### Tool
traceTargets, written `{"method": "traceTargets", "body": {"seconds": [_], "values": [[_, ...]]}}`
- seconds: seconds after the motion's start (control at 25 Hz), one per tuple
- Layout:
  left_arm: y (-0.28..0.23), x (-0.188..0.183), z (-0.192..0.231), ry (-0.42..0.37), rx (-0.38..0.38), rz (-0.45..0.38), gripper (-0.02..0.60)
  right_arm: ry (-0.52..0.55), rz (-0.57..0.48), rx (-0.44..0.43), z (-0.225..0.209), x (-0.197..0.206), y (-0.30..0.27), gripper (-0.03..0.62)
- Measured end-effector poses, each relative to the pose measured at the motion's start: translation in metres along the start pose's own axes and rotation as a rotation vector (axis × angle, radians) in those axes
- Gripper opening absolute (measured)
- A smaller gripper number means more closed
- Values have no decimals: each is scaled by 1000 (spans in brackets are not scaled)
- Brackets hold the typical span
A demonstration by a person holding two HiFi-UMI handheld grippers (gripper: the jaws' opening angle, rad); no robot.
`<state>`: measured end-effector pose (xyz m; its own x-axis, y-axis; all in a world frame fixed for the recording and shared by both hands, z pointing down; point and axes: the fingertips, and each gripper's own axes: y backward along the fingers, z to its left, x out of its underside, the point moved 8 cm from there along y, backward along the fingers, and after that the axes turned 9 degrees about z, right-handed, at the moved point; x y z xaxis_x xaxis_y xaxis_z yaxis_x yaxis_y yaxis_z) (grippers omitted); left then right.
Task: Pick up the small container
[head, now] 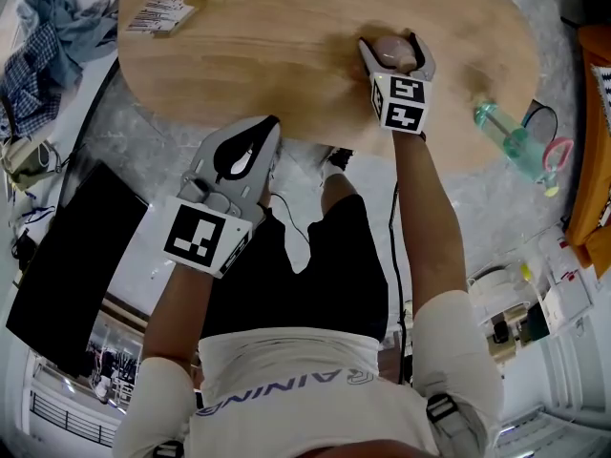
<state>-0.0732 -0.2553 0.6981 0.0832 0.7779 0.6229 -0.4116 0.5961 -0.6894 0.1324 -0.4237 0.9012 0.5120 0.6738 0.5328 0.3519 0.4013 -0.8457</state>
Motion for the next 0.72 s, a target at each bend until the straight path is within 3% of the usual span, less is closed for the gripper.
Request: {"method": "traceTargets", "body": {"seconds": [0.24,0.72], "values": [[1,-3,-16,-28,19,63,2,34,-19,-36,11,0,15,430],[32,-34,-30,-55,-8,-60,2,-79,-159,-142,30,-26,132,431]]}}
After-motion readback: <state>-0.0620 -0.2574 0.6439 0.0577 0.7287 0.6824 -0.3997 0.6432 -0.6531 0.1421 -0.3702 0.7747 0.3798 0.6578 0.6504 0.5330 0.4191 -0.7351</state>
